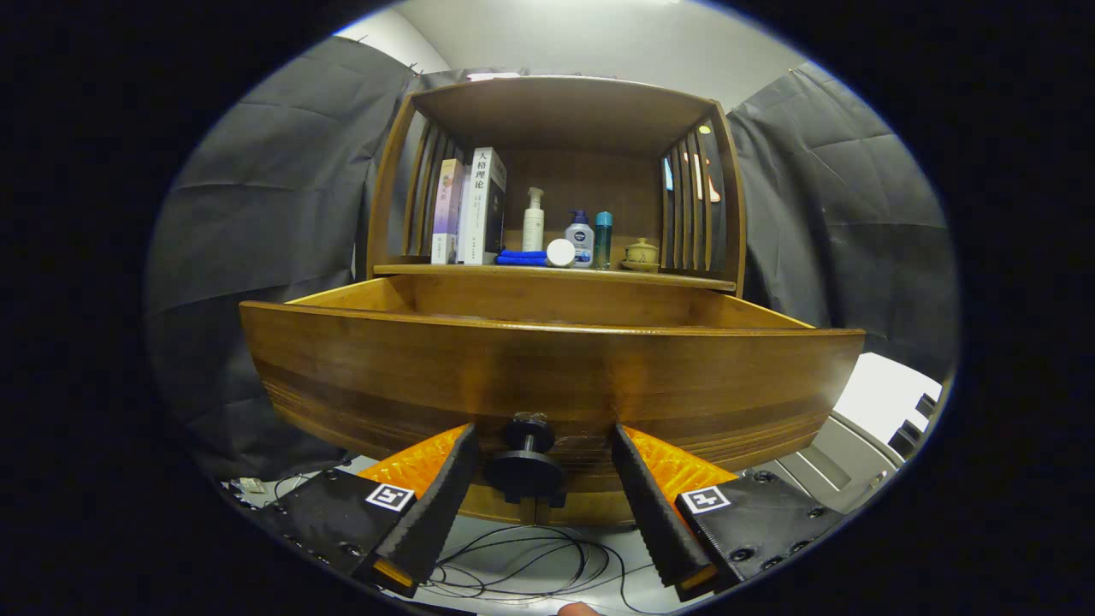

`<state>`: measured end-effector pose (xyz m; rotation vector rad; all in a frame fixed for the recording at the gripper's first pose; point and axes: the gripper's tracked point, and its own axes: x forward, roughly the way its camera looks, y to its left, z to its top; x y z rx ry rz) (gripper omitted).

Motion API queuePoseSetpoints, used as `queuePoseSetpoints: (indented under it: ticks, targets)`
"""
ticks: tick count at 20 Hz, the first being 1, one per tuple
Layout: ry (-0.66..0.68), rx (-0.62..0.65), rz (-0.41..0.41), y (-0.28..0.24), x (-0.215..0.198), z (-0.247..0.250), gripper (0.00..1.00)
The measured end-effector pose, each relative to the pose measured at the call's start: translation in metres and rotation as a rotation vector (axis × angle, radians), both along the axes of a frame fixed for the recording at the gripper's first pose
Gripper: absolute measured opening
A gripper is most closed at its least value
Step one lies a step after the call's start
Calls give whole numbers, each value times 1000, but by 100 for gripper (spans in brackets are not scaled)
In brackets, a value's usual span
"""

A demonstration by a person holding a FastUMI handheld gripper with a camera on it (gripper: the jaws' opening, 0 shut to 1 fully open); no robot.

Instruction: Pull open the drawer, take out the items inside it, and place them on the countertop above the cabinet.

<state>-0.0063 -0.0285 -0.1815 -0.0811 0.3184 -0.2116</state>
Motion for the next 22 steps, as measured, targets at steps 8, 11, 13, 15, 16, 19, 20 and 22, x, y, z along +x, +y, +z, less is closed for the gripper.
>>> queuePoseSetpoints:
  ticks: [8, 11, 13, 15, 16, 19, 20, 22]
  targets:
    - [-31, -14, 5, 0, 10, 0, 98]
    - [-36, -4, 0, -1, 16, 1, 98]
    - [-49, -4, -2, 0, 20, 2, 98]
    - [-59, -4, -3, -2, 28, 2, 98]
    - [-59, 0, -4, -2, 32, 2, 98]
    - [-51, 7, -11, -5, 50, 2, 98]
    - [-51, 13, -12, -6, 58, 2, 98]
    - [-42, 28, -18, -8, 73, 3, 98]
